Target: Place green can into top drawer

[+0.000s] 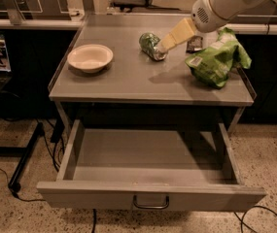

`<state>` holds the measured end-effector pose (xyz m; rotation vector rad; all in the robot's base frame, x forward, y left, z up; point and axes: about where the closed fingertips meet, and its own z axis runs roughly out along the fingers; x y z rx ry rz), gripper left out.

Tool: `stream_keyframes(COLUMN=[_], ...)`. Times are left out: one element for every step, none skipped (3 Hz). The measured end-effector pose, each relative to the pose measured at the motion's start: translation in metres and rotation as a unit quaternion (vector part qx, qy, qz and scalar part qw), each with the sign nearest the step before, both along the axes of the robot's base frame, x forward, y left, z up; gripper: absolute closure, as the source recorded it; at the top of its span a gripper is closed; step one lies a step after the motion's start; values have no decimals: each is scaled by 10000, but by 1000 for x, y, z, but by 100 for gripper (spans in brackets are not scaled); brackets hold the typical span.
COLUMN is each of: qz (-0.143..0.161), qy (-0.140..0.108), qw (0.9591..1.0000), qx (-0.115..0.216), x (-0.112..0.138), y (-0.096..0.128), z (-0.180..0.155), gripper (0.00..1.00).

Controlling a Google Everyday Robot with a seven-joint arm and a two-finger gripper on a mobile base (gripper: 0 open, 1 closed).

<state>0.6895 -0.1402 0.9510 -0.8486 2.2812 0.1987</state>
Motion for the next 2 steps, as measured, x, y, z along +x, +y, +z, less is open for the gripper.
stream_keyframes(qz=[-194,-289], qy=[-81,-253], qw=[9995,9980], qx=[238,505], x=[36,77], y=[12,32], z=[-8,-4], gripper=[0,0])
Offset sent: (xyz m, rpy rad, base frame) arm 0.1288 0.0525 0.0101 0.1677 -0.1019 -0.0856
